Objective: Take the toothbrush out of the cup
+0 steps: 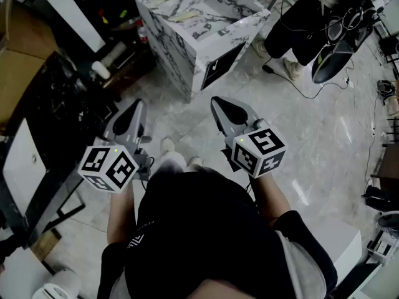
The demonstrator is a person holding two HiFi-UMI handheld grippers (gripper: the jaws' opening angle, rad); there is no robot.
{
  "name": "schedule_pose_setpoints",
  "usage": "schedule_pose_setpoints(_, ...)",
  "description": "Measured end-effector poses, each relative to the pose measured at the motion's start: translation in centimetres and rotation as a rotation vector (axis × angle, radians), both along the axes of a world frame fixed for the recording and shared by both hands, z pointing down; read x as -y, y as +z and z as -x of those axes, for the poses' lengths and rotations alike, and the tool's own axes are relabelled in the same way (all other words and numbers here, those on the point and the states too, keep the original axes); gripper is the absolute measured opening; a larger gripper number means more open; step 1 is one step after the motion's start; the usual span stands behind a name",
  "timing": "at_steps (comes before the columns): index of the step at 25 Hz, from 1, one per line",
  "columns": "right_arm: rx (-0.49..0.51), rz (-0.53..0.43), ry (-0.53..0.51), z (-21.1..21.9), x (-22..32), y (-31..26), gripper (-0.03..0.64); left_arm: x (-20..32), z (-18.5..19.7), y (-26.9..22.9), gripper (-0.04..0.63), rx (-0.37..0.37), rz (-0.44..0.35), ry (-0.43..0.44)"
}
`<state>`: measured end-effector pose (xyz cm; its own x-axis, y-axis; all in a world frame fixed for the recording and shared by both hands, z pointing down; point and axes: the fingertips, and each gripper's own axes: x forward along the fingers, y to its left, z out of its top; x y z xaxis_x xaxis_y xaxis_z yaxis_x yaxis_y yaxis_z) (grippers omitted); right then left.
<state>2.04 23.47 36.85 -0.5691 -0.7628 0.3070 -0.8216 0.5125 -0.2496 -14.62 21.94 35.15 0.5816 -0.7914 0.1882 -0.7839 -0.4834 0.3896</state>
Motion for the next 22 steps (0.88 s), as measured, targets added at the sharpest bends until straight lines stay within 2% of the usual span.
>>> schedule_pose_setpoints(7, 0.003, 0.008, -0.005, 0.2, 0.0, 0.3, 0.002, -0.9, -0.7, -0.1, 0.009, -0.028, 0.018, 0.013)
schedule_pose_setpoints(11, 0.014, 0.012, 0.002, -0.1, -0.1, 0.4, 0.003, -1.3, -1.3, 0.0, 0.015, 0.000, 0.013, 0.026)
schedule_pose_setpoints(15, 0.025, 0.013, 0.006, -0.4, -0.3, 0.5, 0.003, -1.4, -1.3, 1.0, 0.015, 0.022, 0.009, -0.001)
schedule_pose_setpoints(22, 0.026, 0.043, 0.015, -1.5, -0.7, 1.6, 0.003, -0.5, -1.7, 2.0, 0.015, 0.122, -0.003, -0.021)
